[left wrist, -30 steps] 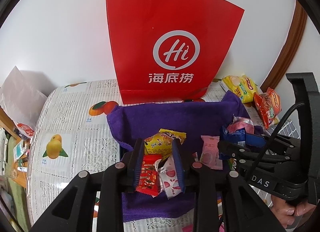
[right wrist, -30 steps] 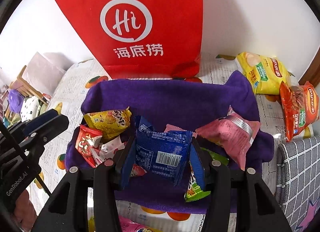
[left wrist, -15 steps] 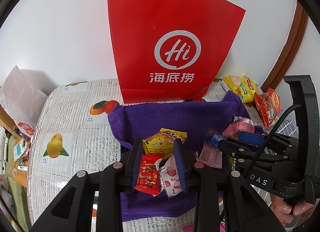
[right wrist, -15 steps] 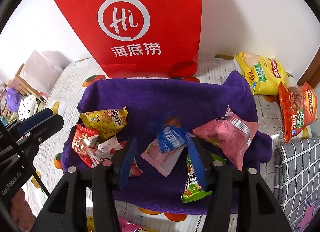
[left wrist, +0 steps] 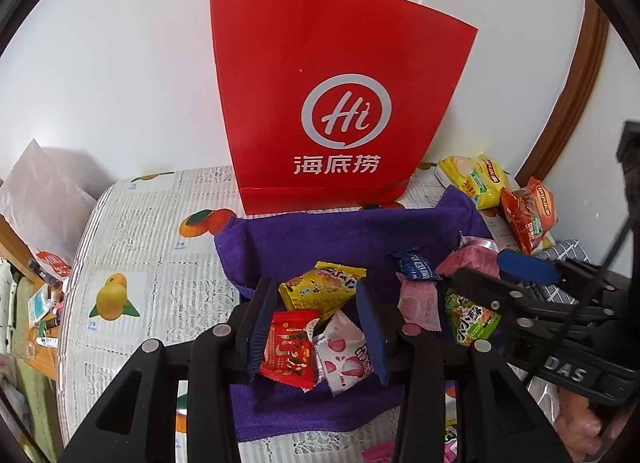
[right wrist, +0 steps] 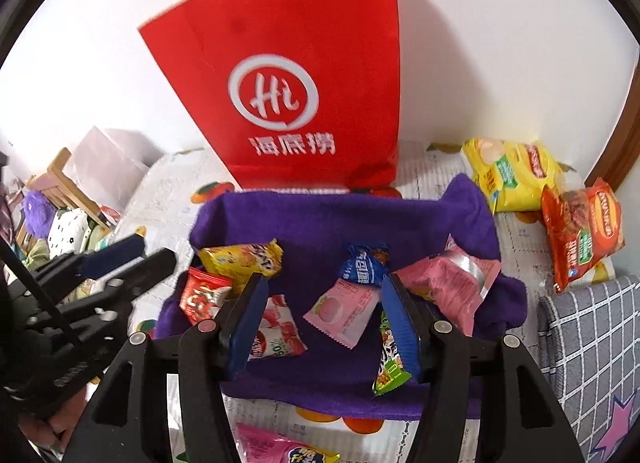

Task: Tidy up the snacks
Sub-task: 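Place the blue packet on the towel with the right tool while the left releases wrappers, then grasp the bear lollipop wrapper with the right tool while the left grasps a pink bag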

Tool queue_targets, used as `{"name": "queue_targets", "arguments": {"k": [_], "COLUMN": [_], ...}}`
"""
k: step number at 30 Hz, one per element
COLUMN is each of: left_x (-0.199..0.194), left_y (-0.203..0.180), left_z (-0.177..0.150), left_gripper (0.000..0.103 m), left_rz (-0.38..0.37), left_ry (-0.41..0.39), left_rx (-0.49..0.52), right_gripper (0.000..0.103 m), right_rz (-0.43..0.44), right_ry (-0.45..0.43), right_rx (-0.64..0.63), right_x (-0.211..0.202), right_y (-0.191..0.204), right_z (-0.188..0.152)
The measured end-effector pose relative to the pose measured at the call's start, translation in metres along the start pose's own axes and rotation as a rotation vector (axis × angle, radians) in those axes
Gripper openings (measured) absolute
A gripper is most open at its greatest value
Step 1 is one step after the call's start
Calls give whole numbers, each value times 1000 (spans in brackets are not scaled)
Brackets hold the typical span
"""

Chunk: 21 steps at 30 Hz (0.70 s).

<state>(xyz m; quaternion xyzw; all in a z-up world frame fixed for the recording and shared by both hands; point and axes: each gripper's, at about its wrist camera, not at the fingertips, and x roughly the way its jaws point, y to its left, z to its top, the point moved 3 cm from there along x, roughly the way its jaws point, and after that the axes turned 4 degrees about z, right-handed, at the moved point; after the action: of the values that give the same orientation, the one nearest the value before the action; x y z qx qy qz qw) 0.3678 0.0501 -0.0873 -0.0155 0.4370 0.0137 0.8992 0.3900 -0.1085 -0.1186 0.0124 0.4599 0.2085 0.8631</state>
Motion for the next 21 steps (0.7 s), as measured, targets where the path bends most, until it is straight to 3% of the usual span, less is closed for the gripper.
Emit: {"name": "queue_targets", "arguments": {"k": [8, 21], "left_x": [-7, -43], "left_y": [-3, -24], "left_z": [0, -10], "left_gripper": [39, 39], "left_rz": [1, -34], "left_ry": [-14, -60], "left_rx": [3, 77], "right_gripper": [59, 59], "right_rz": [4, -59], "right_ry": [-52, -36], "right_rx": [10, 87], "right_x": [-30, -78], "right_y": [2, -26], "right_z": [-12, -82]}}
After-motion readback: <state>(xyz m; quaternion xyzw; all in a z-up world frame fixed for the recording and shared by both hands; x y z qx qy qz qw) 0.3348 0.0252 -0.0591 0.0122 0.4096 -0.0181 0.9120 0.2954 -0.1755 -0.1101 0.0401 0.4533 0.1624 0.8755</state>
